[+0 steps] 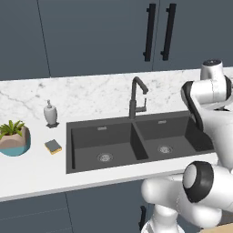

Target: Pick the pan and sponge and place them into the sink. Then turn on the water.

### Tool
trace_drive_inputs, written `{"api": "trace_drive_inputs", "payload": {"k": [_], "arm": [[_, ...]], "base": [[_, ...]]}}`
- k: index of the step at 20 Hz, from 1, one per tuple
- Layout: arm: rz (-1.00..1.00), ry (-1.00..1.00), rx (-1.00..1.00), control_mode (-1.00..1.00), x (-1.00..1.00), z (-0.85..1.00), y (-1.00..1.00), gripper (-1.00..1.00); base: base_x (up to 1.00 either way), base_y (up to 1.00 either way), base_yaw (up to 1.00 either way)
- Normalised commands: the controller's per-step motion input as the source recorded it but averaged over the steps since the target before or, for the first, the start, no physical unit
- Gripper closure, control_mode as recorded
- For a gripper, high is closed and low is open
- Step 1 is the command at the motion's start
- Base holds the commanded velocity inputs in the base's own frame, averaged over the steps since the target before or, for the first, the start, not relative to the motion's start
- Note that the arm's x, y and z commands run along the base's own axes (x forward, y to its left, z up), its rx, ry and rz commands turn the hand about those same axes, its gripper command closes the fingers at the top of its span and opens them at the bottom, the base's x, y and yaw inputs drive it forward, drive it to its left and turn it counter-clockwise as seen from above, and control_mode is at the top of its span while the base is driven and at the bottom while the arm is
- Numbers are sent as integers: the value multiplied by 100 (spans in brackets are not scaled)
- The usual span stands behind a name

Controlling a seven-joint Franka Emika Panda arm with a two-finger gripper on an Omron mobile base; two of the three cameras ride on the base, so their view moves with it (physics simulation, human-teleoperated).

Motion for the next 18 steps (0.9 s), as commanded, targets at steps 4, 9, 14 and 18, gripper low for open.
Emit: {"api": "trace_drive_inputs", "payload": {"k": [4,9,14,18], "arm": [[0,0,11,-100,-12,-6,-97,-100],[0,3,9,-100,0,-34,-95,-100],[0,4,3,-100,0,-62,-90,-100],[0,0,0,-100,0,-55,-69,-100]], "base": [[0,0,0],[0,0,0],[0,0,0],[0,0,0]]}}
